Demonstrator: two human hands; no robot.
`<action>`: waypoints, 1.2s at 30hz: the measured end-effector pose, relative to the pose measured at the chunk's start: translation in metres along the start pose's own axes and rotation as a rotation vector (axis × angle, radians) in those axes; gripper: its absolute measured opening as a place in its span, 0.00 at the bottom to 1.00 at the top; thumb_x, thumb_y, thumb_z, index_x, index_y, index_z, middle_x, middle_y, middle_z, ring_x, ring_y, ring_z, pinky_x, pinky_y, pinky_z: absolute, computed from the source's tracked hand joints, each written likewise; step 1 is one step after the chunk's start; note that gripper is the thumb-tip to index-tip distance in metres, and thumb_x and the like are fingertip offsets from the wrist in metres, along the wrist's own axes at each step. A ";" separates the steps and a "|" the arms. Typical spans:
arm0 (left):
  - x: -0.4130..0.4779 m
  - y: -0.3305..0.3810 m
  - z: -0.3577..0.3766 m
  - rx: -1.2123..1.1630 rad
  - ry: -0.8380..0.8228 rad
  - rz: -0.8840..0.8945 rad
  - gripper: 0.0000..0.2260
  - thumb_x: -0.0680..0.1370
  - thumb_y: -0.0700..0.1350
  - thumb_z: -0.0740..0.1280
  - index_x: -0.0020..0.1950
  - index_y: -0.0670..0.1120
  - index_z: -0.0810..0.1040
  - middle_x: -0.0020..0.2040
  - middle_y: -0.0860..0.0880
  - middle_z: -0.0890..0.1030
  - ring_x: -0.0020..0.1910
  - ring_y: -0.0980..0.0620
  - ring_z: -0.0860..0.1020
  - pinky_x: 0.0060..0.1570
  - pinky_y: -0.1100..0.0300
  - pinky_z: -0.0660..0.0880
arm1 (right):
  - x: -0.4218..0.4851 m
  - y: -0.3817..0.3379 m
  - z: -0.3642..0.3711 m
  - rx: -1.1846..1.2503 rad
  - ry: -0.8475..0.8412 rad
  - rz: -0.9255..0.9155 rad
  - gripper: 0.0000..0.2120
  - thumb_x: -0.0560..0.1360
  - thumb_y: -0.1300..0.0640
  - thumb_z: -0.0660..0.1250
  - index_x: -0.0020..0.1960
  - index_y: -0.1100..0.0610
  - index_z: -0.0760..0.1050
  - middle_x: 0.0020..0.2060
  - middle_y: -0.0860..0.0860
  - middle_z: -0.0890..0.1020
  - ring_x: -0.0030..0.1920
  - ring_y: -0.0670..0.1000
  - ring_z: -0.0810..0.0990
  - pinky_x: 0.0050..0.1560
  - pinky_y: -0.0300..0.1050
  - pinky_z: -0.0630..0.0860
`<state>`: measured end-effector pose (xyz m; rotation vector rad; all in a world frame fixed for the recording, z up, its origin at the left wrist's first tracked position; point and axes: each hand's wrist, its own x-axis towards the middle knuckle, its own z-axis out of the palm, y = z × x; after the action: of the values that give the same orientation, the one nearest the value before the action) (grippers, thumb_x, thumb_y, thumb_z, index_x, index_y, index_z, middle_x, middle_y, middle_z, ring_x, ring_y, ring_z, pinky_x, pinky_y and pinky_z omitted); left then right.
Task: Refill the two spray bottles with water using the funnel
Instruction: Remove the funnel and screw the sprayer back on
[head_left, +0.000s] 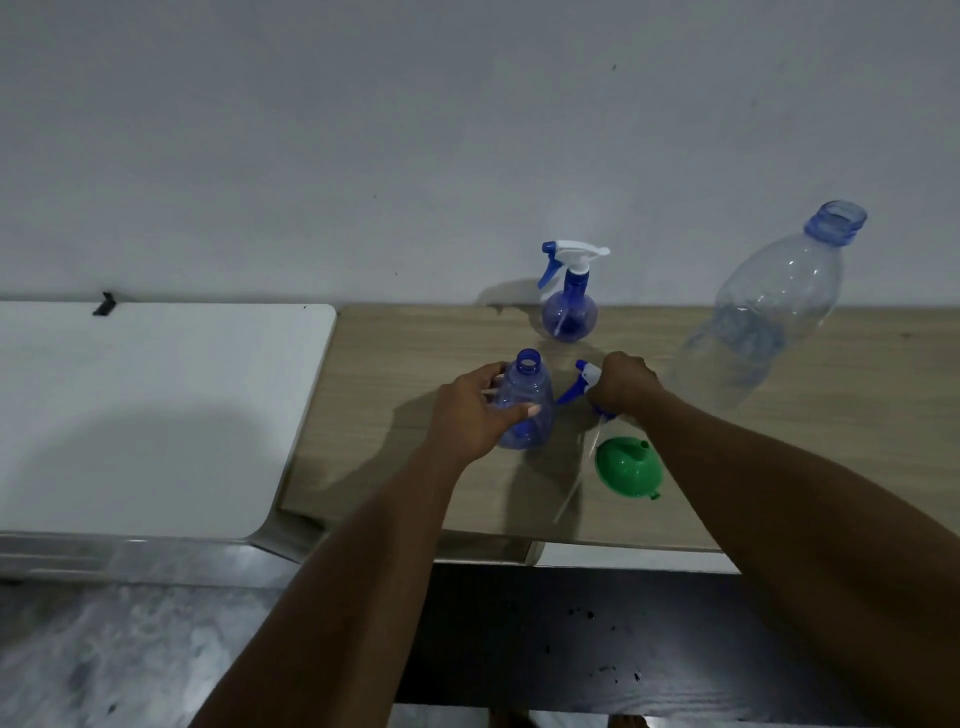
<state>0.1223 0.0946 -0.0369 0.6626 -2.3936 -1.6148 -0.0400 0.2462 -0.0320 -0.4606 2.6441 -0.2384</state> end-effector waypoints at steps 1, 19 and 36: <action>0.000 -0.001 0.000 -0.003 0.002 -0.002 0.28 0.66 0.46 0.81 0.65 0.49 0.78 0.52 0.54 0.82 0.51 0.54 0.82 0.54 0.58 0.79 | -0.001 -0.003 -0.011 0.026 -0.003 -0.014 0.08 0.75 0.56 0.67 0.49 0.60 0.74 0.42 0.57 0.79 0.43 0.58 0.81 0.43 0.48 0.78; 0.002 0.002 -0.001 0.066 -0.016 -0.019 0.19 0.64 0.52 0.81 0.51 0.63 0.78 0.49 0.58 0.83 0.47 0.57 0.83 0.55 0.51 0.80 | -0.119 -0.079 -0.187 0.032 0.456 -0.610 0.19 0.81 0.52 0.64 0.67 0.57 0.64 0.55 0.55 0.77 0.45 0.53 0.76 0.37 0.42 0.69; 0.005 -0.002 0.001 0.014 -0.035 -0.054 0.28 0.65 0.53 0.81 0.63 0.53 0.78 0.56 0.54 0.83 0.52 0.54 0.82 0.58 0.49 0.79 | -0.085 -0.079 -0.050 -0.103 0.266 -0.688 0.12 0.77 0.58 0.65 0.57 0.58 0.65 0.50 0.56 0.78 0.46 0.57 0.78 0.42 0.52 0.76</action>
<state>0.1186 0.0923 -0.0399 0.7127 -2.4340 -1.6458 0.0315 0.2074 0.0645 -1.4560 2.6528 -0.3924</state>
